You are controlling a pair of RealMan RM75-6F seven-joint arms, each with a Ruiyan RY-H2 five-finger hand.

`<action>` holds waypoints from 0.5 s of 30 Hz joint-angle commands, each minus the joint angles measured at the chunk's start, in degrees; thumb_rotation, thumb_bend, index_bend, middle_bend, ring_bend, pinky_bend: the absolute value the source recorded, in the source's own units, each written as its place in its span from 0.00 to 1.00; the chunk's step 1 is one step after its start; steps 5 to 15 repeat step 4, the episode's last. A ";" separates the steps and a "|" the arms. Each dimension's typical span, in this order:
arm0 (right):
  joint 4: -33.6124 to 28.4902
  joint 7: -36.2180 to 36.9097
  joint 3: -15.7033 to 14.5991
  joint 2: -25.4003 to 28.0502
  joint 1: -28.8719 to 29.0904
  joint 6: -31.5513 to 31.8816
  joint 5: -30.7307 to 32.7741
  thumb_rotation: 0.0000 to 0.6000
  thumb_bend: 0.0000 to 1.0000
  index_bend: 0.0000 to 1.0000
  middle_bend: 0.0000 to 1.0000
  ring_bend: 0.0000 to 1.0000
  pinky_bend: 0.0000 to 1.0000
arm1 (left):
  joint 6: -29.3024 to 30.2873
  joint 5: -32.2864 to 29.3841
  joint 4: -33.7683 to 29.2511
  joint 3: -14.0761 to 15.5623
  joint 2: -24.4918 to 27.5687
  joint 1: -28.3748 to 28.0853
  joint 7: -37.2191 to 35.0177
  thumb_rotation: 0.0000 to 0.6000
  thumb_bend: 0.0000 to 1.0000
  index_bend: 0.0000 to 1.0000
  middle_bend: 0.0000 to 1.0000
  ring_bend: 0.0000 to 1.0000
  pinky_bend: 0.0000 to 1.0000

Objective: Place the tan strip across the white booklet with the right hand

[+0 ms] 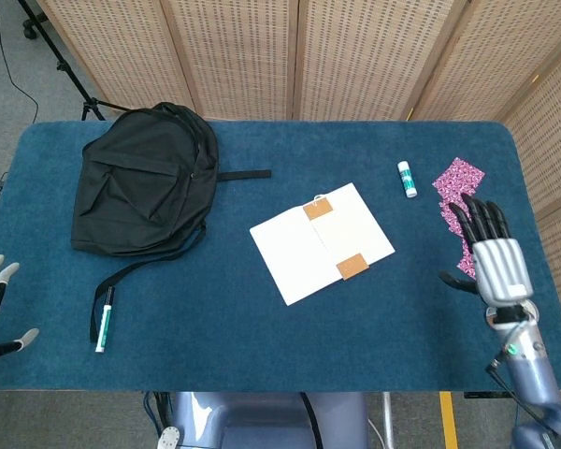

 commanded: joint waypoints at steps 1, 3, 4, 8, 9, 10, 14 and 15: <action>0.66 -0.15 -3.01 -0.40 -5.17 4.89 -2.27 1.00 0.00 0.00 0.00 0.00 0.00 | 0.55 0.60 0.07 0.16 0.13 0.29 -0.23 1.00 0.00 0.00 0.00 0.00 0.00; 1.26 0.34 -3.67 -0.87 -6.80 6.19 -3.13 1.00 0.00 0.00 0.00 0.00 0.00 | 0.99 1.02 0.15 0.23 0.23 0.51 -0.51 1.00 0.00 0.00 0.00 0.00 0.00; 1.50 0.59 -3.87 -1.07 -7.34 6.62 -3.54 1.00 0.00 0.00 0.00 0.00 0.00 | 1.16 1.15 0.18 0.24 0.26 0.60 -0.66 1.00 0.00 0.00 0.00 0.00 0.00; 1.50 0.59 -3.87 -1.07 -7.34 6.62 -3.54 1.00 0.00 0.00 0.00 0.00 0.00 | 1.16 1.15 0.18 0.24 0.26 0.60 -0.66 1.00 0.00 0.00 0.00 0.00 0.00; 1.50 0.59 -3.87 -1.07 -7.34 6.62 -3.54 1.00 0.00 0.00 0.00 0.00 0.00 | 1.16 1.15 0.18 0.24 0.26 0.60 -0.66 1.00 0.00 0.00 0.00 0.00 0.00; 1.50 0.59 -3.87 -1.07 -7.34 6.62 -3.54 1.00 0.00 0.00 0.00 0.00 0.00 | 1.16 1.15 0.18 0.24 0.26 0.60 -0.66 1.00 0.00 0.00 0.00 0.00 0.00; 1.50 0.59 -3.87 -1.07 -7.34 6.62 -3.54 1.00 0.00 0.00 0.00 0.00 0.00 | 1.16 1.15 0.18 0.24 0.26 0.60 -0.66 1.00 0.00 0.00 0.00 0.00 0.00; 1.50 0.59 -3.87 -1.07 -7.34 6.62 -3.54 1.00 0.00 0.00 0.00 0.00 0.00 | 1.16 1.15 0.18 0.24 0.26 0.60 -0.66 1.00 0.00 0.00 0.00 0.00 0.00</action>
